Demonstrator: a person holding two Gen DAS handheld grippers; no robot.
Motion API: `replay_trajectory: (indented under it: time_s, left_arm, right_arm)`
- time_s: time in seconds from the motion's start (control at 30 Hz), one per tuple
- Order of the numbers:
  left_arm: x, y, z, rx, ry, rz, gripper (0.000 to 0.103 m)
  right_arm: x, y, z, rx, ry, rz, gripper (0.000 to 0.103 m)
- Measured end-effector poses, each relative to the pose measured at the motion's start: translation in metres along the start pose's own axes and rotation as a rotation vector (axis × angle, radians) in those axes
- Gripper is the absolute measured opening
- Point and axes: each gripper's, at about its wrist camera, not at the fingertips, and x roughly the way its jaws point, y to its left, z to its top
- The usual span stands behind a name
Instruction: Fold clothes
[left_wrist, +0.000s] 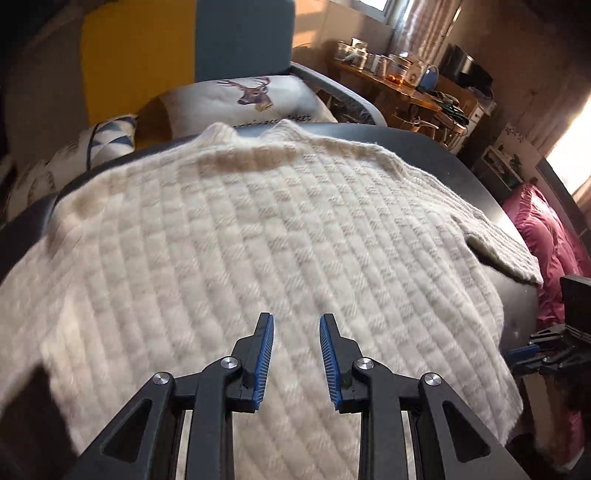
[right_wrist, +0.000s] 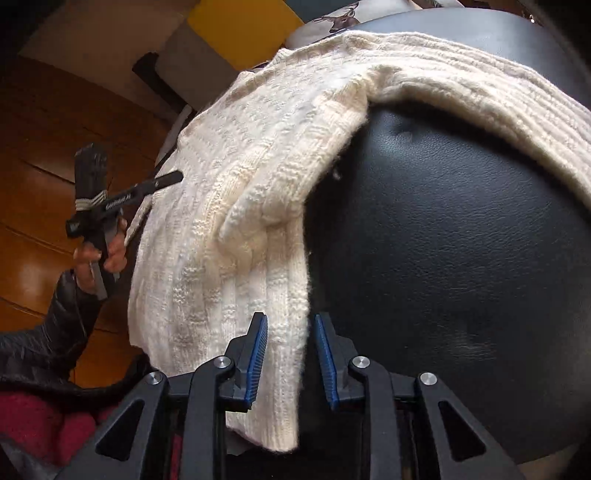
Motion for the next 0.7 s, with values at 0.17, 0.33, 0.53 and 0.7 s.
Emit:
replay_trajectory:
  time_s: [0.17, 0.33, 0.53, 0.7]
  left_arm:
    - [-0.03, 0.004, -0.056, -0.003, -0.027, 0.058, 0.027]
    - [-0.035, 0.01, -0.093, -0.011, -0.016, 0.121, 0.031]
    - [-0.038, 0.007, -0.109, 0.018, -0.048, 0.191, 0.033]
    - [-0.036, 0.006, -0.106, 0.013, -0.055, 0.202, 0.037]
  right_arm:
    - [0.016, 0.015, 0.017, -0.027, -0.006, -0.069, 0.027]
    - [0.008, 0.057, 0.005, -0.164, 0.018, -0.277, 0.006]
    - [-0.002, 0.102, -0.013, -0.309, 0.053, -0.52, 0.006]
    - [0.005, 0.058, -0.036, -0.189, 0.097, -0.596, 0.006]
